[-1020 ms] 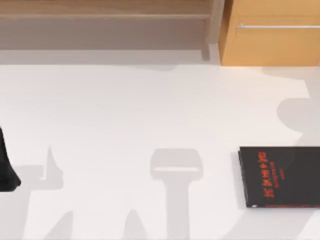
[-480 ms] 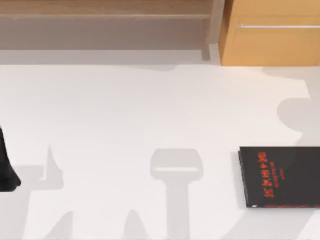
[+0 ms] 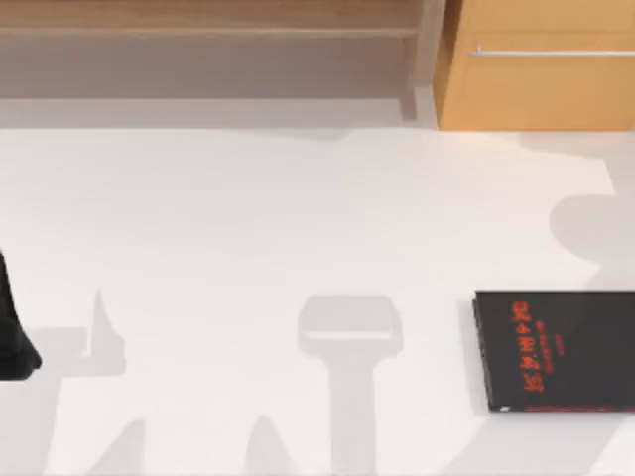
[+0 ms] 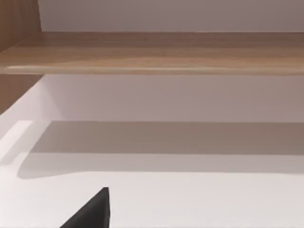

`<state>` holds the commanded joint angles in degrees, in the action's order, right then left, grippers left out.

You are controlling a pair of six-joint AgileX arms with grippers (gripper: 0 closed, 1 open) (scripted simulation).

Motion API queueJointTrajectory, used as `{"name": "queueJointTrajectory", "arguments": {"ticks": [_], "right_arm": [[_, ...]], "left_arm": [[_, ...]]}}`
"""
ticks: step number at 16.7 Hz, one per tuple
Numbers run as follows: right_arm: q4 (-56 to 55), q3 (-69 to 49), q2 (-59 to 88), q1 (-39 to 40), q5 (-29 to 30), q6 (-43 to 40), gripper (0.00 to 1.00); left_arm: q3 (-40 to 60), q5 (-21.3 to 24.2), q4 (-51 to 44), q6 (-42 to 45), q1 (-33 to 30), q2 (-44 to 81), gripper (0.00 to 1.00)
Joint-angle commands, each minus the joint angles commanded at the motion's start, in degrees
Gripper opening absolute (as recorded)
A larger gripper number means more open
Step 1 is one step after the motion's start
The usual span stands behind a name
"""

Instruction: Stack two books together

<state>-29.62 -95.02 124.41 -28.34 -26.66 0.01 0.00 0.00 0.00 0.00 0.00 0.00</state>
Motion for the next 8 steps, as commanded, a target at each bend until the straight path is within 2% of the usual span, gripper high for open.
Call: {"name": "queueJointTrajectory", "arguments": {"ticks": [8], "right_arm": [[0.86,1.54,-2.38,-0.57,-0.50,0.03,0.00]], "left_arm": [[0.00,0.00,0.00,0.00,0.00,0.00,1.00]]}}
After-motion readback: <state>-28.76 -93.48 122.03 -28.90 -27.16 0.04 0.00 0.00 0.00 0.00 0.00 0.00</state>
